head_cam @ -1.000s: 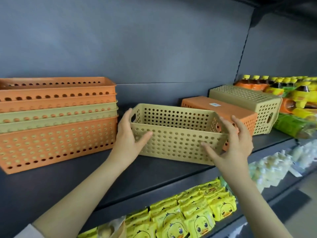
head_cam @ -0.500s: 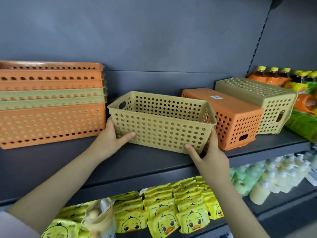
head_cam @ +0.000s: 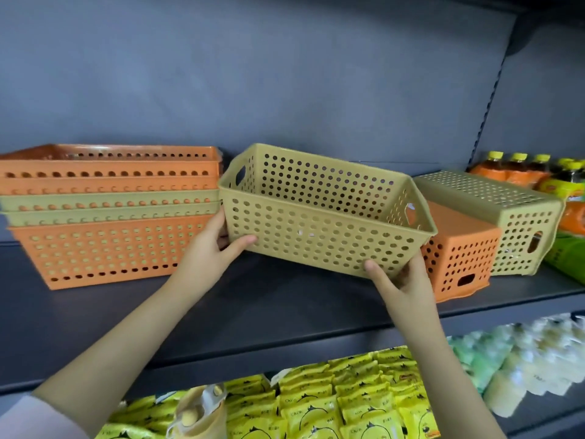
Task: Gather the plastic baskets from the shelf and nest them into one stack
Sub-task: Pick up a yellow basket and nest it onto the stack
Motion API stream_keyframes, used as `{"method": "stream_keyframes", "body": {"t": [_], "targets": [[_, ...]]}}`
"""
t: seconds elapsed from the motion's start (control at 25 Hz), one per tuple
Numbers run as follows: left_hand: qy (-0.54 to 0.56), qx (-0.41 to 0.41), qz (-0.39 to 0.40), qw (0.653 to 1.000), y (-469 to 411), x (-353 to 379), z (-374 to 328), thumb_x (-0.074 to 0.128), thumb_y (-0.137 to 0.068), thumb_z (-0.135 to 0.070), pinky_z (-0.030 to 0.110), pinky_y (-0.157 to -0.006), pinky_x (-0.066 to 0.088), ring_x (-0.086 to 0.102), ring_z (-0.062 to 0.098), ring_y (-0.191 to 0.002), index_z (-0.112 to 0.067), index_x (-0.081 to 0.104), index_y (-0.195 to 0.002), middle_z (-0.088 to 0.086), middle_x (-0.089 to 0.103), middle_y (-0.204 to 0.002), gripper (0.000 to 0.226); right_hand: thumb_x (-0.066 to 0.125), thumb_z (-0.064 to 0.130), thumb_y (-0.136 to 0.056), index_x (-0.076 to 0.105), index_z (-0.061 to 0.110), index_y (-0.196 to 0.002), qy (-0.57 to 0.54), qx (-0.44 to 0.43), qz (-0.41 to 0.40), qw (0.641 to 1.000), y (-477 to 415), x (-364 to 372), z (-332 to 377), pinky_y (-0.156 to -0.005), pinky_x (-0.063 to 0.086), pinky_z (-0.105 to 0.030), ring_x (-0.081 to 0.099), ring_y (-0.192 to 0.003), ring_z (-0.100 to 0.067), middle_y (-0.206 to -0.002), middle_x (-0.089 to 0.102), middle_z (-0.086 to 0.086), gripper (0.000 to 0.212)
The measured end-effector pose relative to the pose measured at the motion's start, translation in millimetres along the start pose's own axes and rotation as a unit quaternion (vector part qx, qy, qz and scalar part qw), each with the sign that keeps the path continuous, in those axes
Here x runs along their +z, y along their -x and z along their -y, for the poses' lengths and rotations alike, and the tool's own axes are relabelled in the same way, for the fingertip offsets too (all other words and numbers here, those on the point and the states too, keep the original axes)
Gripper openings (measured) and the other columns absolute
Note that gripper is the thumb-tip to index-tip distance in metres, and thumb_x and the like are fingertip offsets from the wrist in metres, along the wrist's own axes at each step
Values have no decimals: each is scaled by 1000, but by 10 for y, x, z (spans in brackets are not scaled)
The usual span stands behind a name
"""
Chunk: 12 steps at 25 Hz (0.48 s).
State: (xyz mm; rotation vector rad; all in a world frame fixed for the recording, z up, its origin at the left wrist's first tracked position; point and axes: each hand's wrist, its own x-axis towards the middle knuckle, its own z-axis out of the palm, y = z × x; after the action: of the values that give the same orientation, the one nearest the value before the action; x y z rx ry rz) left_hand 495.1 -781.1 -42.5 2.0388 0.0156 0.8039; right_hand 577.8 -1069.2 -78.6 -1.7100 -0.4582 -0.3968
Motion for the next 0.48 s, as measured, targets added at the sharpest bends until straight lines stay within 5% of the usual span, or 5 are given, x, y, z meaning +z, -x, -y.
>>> {"method": "stream_keyframes", "body": {"t": [0.24, 0.36, 0.48], "targets": [[-78, 109, -45, 990, -205, -467, -541, 64, -91, -34, -4, -86, 36, 52, -30, -97, -29, 42, -147, -30, 57, -118, 61, 68, 31, -88, 51, 34, -125, -7, -46, -1, 999, -360, -54, 633, -98, 46, -27, 59, -108, 7, -119, 64, 18, 41], [-126, 164, -66, 976, -322, -807, -699, 61, -89, -44, 28, -97, 51, 68, 3, -103, -29, 44, -146, -15, 68, -121, 61, 66, 33, -89, 51, 31, -126, -7, -74, 3, 997, -472, 66, 940, -98, 45, -26, 58, -108, 9, -120, 64, 19, 41], [-151, 177, -96, 968, -397, -1187, -723, 54, -92, -45, 36, -92, 55, 71, 15, -94, -29, 49, -141, -14, 71, -114, 51, 65, 33, -90, 50, 26, -130, -18, -101, 20, 995, -590, 363, 1198, -96, 46, -25, 60, -108, 7, -120, 65, 19, 43]]}}
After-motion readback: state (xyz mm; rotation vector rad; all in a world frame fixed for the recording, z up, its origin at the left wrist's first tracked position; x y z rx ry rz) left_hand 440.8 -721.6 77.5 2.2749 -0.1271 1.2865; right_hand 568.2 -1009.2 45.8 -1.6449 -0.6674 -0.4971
